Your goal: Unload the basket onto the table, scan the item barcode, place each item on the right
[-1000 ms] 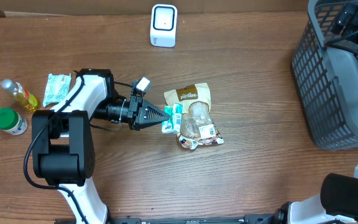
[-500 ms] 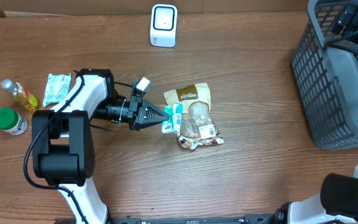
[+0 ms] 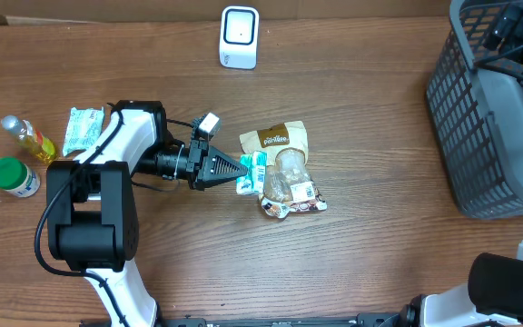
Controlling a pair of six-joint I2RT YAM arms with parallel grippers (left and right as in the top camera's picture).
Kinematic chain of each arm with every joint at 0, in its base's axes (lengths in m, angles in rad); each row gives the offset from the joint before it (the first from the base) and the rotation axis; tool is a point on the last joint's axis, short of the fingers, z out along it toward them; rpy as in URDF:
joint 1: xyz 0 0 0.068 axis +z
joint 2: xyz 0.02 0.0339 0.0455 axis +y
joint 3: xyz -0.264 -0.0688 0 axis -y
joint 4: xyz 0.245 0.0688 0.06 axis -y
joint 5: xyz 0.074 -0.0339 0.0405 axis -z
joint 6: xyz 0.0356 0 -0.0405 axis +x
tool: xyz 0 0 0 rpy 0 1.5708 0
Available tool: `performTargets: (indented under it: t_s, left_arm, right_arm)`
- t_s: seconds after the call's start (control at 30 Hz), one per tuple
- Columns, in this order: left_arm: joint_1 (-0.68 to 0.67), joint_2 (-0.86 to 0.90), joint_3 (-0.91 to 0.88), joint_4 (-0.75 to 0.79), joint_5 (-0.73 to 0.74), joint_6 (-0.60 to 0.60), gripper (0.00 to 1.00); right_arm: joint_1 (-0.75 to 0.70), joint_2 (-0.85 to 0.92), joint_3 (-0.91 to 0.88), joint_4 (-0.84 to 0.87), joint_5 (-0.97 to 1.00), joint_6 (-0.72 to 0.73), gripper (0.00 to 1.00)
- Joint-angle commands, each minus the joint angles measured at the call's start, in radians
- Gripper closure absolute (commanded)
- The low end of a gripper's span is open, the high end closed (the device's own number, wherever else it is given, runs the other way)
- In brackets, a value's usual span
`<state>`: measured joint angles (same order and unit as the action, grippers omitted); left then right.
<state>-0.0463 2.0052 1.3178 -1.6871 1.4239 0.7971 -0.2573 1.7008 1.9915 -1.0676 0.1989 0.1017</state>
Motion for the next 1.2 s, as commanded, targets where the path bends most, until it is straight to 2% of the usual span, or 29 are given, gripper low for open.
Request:
performTargets:
  t_s: [0.0,0.8,1.17]
  left_arm:
    - [-0.006,0.014,0.013,-0.003,-0.002,0.034,0.96]
    - [-0.006,0.014,0.013,0.044,0.002,0.034,0.96]
    - [-0.006,0.014,0.013,0.058,0.054,0.033,0.96]
  right_arm:
    - [0.0,-0.01,0.018,0.004,0.01,0.003,0.0]
    - [0.0,-0.01,0.018,0.003,0.01,0.003,0.0]
    - [0.0,-0.01,0.018,0.003,0.01,0.003,0.0]
